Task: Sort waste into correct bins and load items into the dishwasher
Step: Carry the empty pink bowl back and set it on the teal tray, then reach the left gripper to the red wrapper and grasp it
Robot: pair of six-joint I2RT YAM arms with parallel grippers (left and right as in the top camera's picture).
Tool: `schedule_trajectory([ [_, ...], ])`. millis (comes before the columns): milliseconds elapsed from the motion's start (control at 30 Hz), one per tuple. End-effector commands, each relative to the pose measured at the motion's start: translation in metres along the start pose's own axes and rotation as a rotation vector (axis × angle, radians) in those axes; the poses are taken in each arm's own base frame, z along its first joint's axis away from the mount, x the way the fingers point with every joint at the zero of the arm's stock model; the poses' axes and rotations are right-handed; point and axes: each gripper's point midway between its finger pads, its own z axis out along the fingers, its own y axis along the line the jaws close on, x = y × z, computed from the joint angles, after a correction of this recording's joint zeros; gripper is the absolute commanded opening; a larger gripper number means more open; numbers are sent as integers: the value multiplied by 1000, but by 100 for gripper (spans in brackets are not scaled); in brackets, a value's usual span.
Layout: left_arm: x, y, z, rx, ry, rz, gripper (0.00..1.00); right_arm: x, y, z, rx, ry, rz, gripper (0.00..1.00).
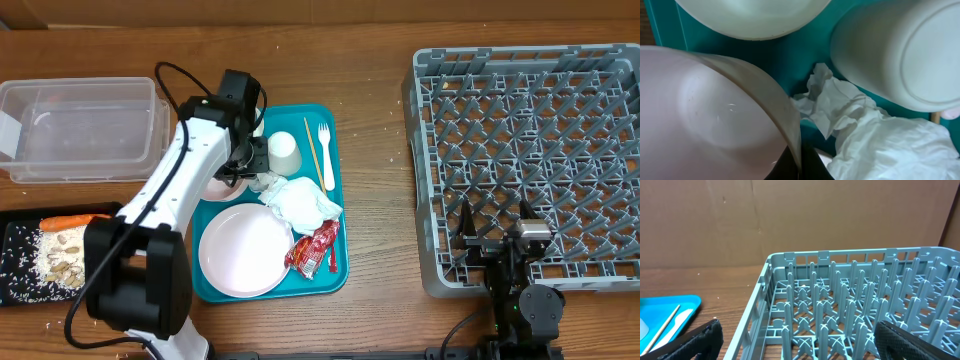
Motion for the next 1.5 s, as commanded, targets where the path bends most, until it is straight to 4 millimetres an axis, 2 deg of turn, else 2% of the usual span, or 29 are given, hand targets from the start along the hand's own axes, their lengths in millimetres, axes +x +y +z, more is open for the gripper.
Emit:
schedule_trajectory([
  [0, -4, 7, 10, -46, 9, -22, 4, 2, 2, 0, -9, -3, -4, 100],
  [100, -5, 7, 14, -47, 15, -22, 6, 2, 2, 0, -9, -3, -4, 100],
  [233, -9, 6, 16, -42, -1, -22, 31, 2, 2, 0, -9, -3, -4, 100],
  [267, -11, 5, 16, -41, -7, -22, 33, 2, 2, 0, -9, -3, -4, 100],
  [400, -10, 4, 15, -35, -5, -14, 35, 2, 2, 0, -9, -3, -4, 100],
  [533, -13, 3, -5, -33, 10, -13, 29, 2, 2, 0, -9, -3, -4, 100],
  [700, -19, -6, -51, -17, 5, -1, 30, 2, 2, 0, -9, -3, -4, 100],
  [733, -18, -11, -61, 4, 9, 5, 33, 2, 2, 0, -9, -3, -4, 100],
  [800, -12, -24, -73, 56, 34, 18, 46, 2, 2, 0, -9, -3, -4, 100],
  [833, -7, -33, -76, 91, 54, 27, 59, 2, 2, 0, -9, -3, -4, 100],
  [867, -1, -42, -77, 127, 78, 40, 66, 2, 2, 0, -9, -3, -4, 100],
  [900, 7, -50, -78, 155, 107, 55, 69, 2, 2, 0, -9, -3, -4, 100],
  [1000, 35, -69, -71, 154, 188, 98, 73, 2, 2, 0, -9, -3, -4, 100],
  [1067, 45, -77, -63, 143, 212, 84, 76, 2, 2, 0, -9, -3, -4, 100],
  [1200, 63, -93, -41, 123, 241, 24, 75, 2, 2, 0, -9, -3, -4, 100],
  [1333, 81, -100, -18, 103, 263, 23, 74, 2, 2, 0, -9, -3, -4, 100],
  [1467, 102, -100, -7, 75, 302, 111, 68, 2, 2, 0, -9, -3, -4, 100],
])
